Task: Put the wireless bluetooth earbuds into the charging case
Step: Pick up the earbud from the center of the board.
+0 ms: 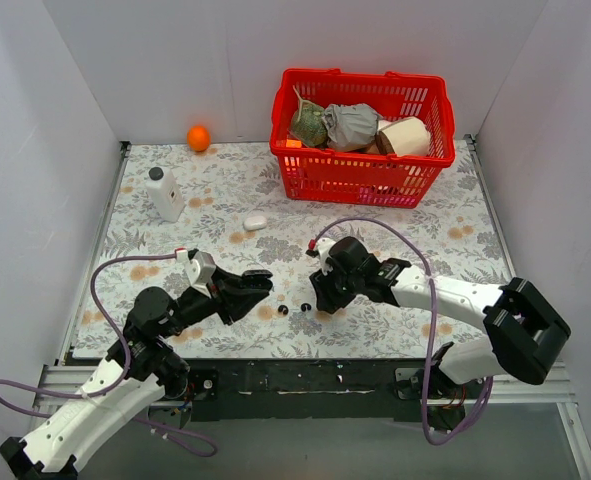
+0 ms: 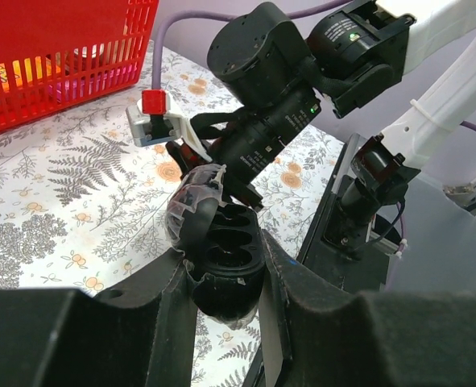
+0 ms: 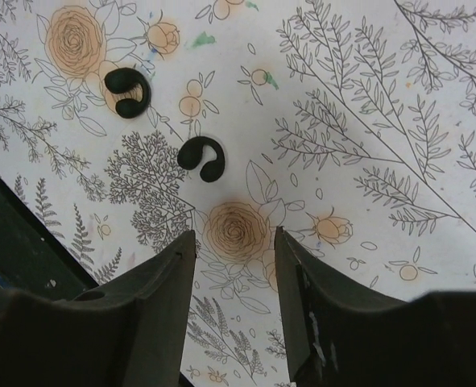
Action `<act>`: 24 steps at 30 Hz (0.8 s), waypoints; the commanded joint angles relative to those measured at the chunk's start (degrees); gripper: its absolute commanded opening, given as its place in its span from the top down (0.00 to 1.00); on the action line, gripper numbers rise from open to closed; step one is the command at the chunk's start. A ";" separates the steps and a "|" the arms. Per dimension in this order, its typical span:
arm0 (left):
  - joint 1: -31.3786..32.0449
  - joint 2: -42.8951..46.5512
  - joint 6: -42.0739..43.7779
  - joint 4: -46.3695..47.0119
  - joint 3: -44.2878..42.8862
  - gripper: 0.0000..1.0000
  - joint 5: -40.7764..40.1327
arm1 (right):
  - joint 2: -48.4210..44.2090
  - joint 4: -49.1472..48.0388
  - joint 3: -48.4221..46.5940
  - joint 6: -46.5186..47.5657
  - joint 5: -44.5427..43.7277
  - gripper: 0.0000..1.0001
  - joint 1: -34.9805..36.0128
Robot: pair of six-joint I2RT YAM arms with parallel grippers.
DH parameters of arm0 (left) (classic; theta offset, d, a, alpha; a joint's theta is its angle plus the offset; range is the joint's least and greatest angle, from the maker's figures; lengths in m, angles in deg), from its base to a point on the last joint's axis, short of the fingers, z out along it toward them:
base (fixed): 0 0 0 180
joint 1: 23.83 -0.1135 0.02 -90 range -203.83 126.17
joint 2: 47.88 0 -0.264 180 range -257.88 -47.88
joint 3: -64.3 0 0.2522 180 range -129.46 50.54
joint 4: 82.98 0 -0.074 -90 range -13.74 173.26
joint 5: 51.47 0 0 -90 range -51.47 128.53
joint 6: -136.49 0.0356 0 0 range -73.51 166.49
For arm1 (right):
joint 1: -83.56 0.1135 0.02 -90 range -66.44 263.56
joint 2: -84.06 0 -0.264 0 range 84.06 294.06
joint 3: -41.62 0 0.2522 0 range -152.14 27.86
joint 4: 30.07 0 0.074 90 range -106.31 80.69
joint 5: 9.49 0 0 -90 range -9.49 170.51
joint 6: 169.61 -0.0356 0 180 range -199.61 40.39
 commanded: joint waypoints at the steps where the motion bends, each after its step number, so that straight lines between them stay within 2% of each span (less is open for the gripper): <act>1: -0.20 1.47 -0.33 -0.73 -0.87 1.00 -0.79 | 1.98 -3.79 -3.55 0.66 -0.69 0.50 1.51; 4: -0.20 1.74 -0.24 -2.30 -1.04 1.00 -0.97 | 4.00 -5.10 -4.34 0.57 -3.07 0.54 1.51; 7: -0.20 1.82 -0.15 -3.01 -1.48 1.00 -1.49 | 5.58 -6.16 -5.57 0.57 -1.77 0.60 1.51; 11: -0.20 2.88 -0.07 -4.24 -2.10 1.00 -2.55 | 4.45 -10.03 -5.40 0.83 0.79 0.62 4.84; 15: -0.20 4.19 -0.15 -4.69 -2.01 1.00 -3.60 | 8.31 -8.80 -8.73 1.01 0.36 0.62 8.88; 24: -0.11 6.48 0.11 -6.79 -2.27 1.00 -4.75 | 15.34 -8.45 -13.13 -1.28 -3.69 0.65 9.33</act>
